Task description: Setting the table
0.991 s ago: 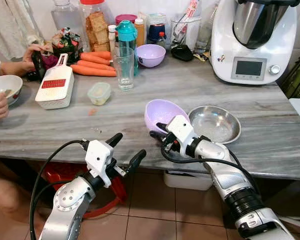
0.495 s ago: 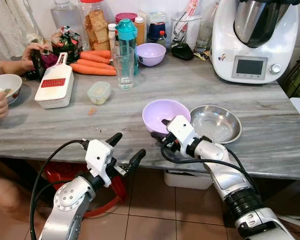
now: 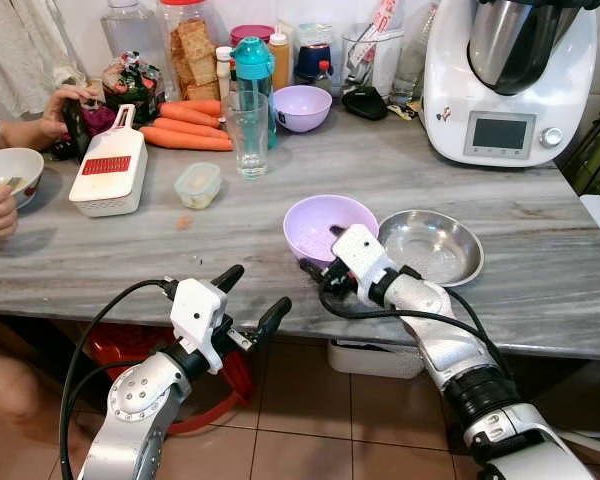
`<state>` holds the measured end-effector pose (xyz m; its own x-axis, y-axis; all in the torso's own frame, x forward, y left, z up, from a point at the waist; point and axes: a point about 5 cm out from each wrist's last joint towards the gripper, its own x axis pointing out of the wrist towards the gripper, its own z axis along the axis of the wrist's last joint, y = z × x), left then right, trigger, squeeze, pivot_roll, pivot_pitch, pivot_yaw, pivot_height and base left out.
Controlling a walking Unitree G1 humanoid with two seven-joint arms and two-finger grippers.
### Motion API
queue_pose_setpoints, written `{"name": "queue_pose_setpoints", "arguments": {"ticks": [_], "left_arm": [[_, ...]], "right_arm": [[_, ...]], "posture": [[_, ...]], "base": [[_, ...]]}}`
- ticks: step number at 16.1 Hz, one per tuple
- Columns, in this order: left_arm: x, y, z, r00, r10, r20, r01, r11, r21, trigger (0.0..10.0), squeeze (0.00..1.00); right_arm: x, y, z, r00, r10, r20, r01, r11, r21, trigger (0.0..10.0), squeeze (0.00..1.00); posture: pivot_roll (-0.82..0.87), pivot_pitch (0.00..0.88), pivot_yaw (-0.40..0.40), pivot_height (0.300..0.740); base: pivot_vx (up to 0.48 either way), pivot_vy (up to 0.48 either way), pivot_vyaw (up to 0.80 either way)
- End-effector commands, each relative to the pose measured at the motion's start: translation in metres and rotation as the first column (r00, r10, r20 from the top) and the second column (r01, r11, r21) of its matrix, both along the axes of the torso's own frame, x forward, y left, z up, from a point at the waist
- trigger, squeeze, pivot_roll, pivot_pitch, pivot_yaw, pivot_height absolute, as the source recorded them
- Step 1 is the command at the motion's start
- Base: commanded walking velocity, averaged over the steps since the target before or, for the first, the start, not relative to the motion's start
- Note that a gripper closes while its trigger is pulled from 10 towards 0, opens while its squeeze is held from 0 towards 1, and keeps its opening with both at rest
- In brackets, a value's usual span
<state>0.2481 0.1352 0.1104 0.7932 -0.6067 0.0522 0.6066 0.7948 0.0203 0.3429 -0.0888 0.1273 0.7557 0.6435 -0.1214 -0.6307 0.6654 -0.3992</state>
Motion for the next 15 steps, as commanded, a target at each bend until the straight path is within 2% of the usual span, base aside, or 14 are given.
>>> {"name": "queue_pose_setpoints", "arguments": {"ticks": [1,3,6,8,9,11,12,14,15], "left_arm": [[0.0,0.0,0.002,1.0,-0.003,0.009,0.003,1.0,0.01,10.0,0.0],[0.001,0.0,0.002,1.0,-0.017,0.008,0.017,1.0,0.002,10.0,0.0],[0.0,0.003,0.001,1.0,-0.018,0.007,0.018,1.0,0.001,10.0,0.0],[-0.002,0.004,-0.001,1.0,-0.017,0.002,0.017,1.0,0.0,10.0,0.0],[-0.002,0.003,-0.002,1.0,-0.016,0.001,0.016,1.0,-0.002,10.0,0.0],[-0.001,0.002,-0.002,1.0,-0.014,0.002,0.014,1.0,-0.007,10.0,0.0],[-0.001,0.001,-0.002,1.0,-0.022,-0.001,0.021,1.0,-0.009,10.0,0.0],[0.0,0.001,-0.003,1.0,-0.03,-0.006,0.03,0.999,-0.01,10.0,0.0],[0.0,0.002,-0.003,1.0,-0.03,-0.006,0.03,1.0,-0.01,10.0,0.0]], "right_arm": [[0.003,0.003,0.017,0.998,-0.006,0.07,0.003,0.999,0.038,10.0,1.0],[-0.001,0.004,0.033,0.996,-0.004,0.091,-0.007,0.993,0.122,10.0,1.0],[-0.007,-0.016,0.046,0.984,-0.133,0.117,0.11,0.977,0.181,10.0,1.0],[-0.013,-0.032,0.053,0.956,-0.244,0.161,0.209,0.955,0.211,10.0,1.0],[-0.016,-0.041,0.057,0.93,-0.313,0.192,0.27,0.938,0.218,10.0,1.0],[-0.021,-0.066,0.059,0.852,-0.493,0.178,0.443,0.858,0.26,10.0,1.0],[-0.024,-0.078,0.058,0.804,-0.574,0.156,0.52,0.806,0.285,10.0,1.0],[-0.027,-0.093,0.043,0.753,-0.65,0.104,0.623,0.754,0.206,10.0,1.0],[-0.027,-0.099,0.039,0.737,-0.672,0.073,0.649,0.734,0.2,10.0,1.0]], "posture": [[0.0,0.054,0.023,0.74],[0.0,0.052,0.019,0.74],[0.0,0.048,0.01,0.74],[-0.01,0.047,0.008,0.74],[-0.01,0.047,0.008,0.74],[-0.01,0.047,0.008,0.74],[-0.01,0.047,0.008,0.74],[-0.03,0.045,0.013,0.74],[-0.03,0.045,0.013,0.74]], "base": [[0.0,0.0,0.0],[0.0,0.0,0.0],[0.0,0.0,0.0],[0.0,0.0,0.0],[0.0,0.0,0.0],[0.0,0.0,0.0],[0.0,0.0,0.0],[0.0,0.0,0.0],[0.0,0.0,0.0]]}}
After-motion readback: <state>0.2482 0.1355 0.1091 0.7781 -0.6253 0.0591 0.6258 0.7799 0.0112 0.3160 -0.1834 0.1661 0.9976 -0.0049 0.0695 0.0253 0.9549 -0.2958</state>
